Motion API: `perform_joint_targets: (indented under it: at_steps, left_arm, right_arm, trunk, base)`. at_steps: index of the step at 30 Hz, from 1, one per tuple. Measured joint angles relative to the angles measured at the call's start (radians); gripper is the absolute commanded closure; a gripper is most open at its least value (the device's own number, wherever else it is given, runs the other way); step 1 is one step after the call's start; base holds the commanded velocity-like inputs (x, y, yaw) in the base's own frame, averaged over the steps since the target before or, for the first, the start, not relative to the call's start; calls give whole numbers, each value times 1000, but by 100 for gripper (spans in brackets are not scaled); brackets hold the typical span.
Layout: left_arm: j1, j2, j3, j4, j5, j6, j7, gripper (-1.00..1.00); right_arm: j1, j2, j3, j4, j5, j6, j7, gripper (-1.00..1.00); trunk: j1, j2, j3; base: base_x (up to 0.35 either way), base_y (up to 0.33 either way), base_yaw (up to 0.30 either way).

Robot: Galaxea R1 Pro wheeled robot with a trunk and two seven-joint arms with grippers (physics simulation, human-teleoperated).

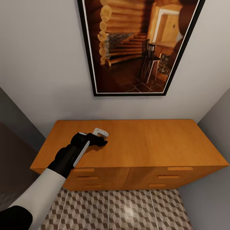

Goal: Take the four mousetraps from the cabinet in the bathroom and place them on the bathroom floor. Make sure all four end up on the same floor surface, and ensure that at least two of them are either under or directly next to the same bathroom sink.

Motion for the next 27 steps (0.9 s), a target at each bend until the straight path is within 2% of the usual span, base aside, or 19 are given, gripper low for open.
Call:
perform_joint_targets:
  at_steps: [8, 27]
  left_arm:
    - [0, 0, 0, 11, -1, 0, 0, -100]
    - [1, 0, 0, 13, -1, 0, 0, -100]
  right_arm:
    - [0, -1, 0, 0, 0, 0, 0, 100]
    - [0, 0, 0, 0, 0, 0, 0, 100]
  trunk:
    - [0, 0, -9]
    - [0, 0, -10]
  base:
    - [0, 0, 0]
    - [0, 0, 0]
